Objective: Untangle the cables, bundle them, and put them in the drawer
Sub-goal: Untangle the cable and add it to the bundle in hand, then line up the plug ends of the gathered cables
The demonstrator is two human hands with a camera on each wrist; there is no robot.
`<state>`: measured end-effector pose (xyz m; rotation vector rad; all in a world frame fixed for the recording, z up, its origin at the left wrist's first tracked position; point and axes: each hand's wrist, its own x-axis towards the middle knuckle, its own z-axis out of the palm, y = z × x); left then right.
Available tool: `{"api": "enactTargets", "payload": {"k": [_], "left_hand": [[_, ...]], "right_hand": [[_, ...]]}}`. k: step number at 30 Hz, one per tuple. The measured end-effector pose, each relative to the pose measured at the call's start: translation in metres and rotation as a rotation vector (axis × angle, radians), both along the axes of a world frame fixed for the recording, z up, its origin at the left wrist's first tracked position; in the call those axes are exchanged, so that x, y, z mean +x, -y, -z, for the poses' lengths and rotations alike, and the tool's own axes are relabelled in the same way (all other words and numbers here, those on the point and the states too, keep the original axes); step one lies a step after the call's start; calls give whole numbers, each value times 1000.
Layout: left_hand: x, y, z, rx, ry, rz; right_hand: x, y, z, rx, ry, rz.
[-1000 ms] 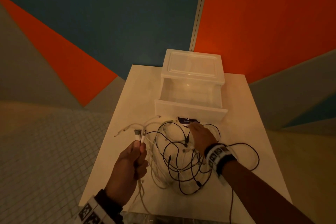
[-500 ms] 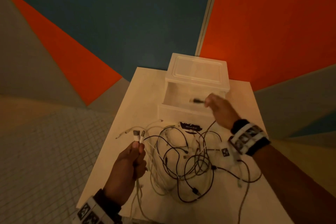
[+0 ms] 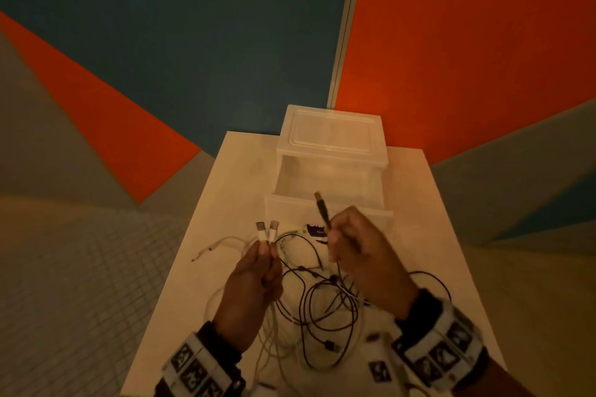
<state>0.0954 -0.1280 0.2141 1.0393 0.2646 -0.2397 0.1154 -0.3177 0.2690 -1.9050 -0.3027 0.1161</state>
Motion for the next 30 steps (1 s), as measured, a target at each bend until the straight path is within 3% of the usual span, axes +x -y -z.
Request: {"api": "enactTargets", "payload": {"k": [6,16,24,30], "left_hand": [[-5,17,-6,110,38,23],[-15,19,-7,79,41,15],[-20,21,-3,120,51,24],[-24,21,2,132,97,42]], "right_hand": [[-18,-44,23,48,25,114],[-34,-62,33,142,-55,272],[-41,-63,34,198,-116,298],[-44,-57,37,122,-90,271]]}}
